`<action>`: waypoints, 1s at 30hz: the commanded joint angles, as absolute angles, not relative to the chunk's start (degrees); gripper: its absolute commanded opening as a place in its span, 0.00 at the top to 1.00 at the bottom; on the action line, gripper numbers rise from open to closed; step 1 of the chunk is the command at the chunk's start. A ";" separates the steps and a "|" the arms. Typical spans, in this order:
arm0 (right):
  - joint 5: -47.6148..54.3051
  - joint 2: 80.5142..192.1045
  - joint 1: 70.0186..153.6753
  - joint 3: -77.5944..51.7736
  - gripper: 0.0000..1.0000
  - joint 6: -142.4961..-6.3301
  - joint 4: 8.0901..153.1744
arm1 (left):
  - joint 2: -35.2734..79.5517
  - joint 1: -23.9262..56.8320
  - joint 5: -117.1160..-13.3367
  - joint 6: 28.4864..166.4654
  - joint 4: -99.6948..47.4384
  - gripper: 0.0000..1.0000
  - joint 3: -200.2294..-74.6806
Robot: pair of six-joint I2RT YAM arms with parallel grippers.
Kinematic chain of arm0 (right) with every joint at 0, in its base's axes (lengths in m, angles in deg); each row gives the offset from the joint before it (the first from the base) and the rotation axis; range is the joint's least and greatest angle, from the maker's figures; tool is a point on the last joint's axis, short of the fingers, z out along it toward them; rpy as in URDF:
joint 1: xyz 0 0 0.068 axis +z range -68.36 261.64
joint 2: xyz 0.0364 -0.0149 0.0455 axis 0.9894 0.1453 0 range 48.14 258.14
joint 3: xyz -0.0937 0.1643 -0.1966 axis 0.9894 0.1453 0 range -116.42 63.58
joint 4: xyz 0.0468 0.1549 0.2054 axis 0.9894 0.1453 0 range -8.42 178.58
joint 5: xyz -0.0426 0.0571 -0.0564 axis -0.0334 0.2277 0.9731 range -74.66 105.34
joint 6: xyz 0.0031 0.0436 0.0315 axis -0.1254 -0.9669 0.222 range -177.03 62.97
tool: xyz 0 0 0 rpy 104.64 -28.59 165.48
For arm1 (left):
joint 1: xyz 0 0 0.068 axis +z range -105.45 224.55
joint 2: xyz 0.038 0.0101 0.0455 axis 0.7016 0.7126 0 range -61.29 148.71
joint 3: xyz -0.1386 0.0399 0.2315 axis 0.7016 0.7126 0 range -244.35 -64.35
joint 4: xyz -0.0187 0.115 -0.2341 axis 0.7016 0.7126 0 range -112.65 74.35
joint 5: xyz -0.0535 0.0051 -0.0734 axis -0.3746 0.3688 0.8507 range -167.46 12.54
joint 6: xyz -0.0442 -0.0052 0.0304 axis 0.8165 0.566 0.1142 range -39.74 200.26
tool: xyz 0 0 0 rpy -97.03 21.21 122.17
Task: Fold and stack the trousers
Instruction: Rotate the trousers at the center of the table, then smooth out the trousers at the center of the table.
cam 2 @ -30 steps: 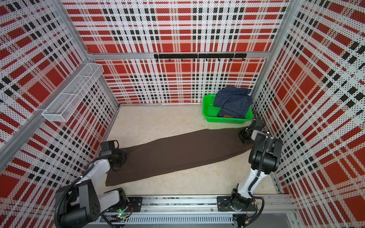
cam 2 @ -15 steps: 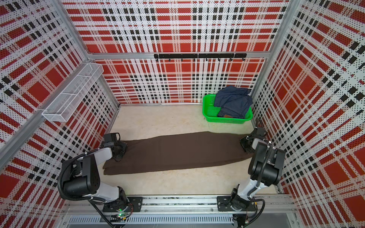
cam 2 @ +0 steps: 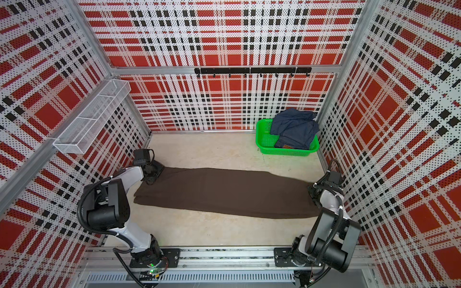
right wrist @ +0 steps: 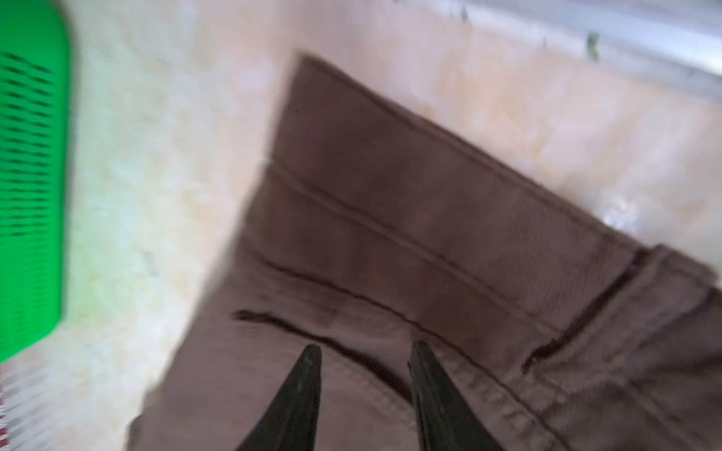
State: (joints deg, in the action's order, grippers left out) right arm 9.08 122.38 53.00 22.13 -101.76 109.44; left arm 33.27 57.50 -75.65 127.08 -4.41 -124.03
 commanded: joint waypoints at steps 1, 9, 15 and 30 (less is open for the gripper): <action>10.80 119.17 55.08 17.10 0.56 -100.35 113.56 | 25.23 59.87 -79.44 123.92 3.99 0.42 -127.43; 5.74 119.86 60.52 19.59 0.53 -100.54 112.67 | 20.22 73.20 -72.96 119.19 8.23 0.32 -120.53; 2.65 121.61 62.13 23.63 0.54 -98.98 109.92 | 24.10 76.12 -69.02 117.64 6.25 0.31 -115.00; 2.95 125.05 62.13 25.17 0.56 -97.79 109.04 | 29.41 74.87 -67.57 121.36 -1.78 0.70 -110.33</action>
